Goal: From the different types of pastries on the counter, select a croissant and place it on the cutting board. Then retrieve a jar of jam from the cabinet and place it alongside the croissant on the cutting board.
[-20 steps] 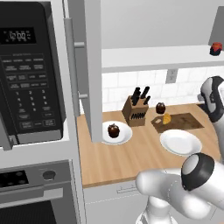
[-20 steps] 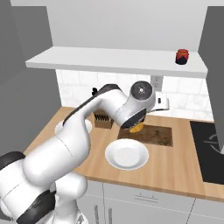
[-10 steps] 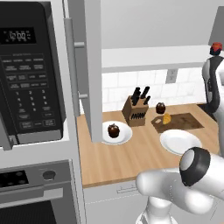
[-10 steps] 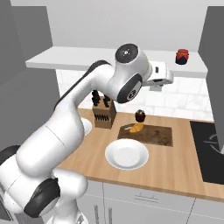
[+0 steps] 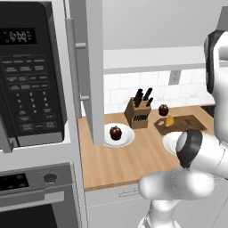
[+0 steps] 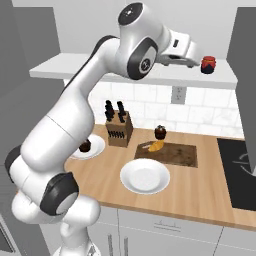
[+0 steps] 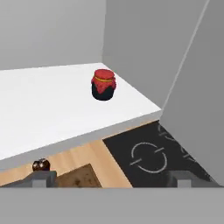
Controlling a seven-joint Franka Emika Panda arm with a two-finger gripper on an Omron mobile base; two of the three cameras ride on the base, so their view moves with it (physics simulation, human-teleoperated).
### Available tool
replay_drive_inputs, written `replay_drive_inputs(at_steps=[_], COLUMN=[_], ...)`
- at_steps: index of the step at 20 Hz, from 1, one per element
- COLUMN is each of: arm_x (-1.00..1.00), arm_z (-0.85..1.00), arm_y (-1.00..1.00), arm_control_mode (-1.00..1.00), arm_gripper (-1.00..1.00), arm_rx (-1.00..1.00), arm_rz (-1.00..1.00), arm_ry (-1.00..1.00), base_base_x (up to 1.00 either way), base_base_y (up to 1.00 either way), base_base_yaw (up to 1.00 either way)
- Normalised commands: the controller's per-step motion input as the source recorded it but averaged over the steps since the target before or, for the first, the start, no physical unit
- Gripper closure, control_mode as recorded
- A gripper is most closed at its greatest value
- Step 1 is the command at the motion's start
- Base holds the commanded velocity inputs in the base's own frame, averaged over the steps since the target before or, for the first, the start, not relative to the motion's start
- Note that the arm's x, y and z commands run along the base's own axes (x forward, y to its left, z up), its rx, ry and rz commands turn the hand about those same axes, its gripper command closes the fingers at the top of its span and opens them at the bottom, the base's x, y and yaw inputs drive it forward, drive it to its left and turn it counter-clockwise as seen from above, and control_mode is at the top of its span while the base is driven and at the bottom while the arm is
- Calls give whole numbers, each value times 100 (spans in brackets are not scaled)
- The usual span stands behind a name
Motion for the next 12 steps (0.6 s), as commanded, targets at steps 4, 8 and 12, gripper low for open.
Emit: replay_drive_inputs(at_steps=[4, 8, 12], arm_x=[28, 0, 8], arm_z=[52, -1, -50], arm_y=[-5, 2, -1], arm_control_mode=[-100, -100, -100], arm_gripper=[-100, -100, -100], arm_rx=[18, -2, -18], arm_rz=[-6, 0, -9], arm_ry=[-55, -5, -10], base_base_x=[0, 0, 0], base_base_y=[0, 0, 0], base_base_yaw=[0, 0, 0])
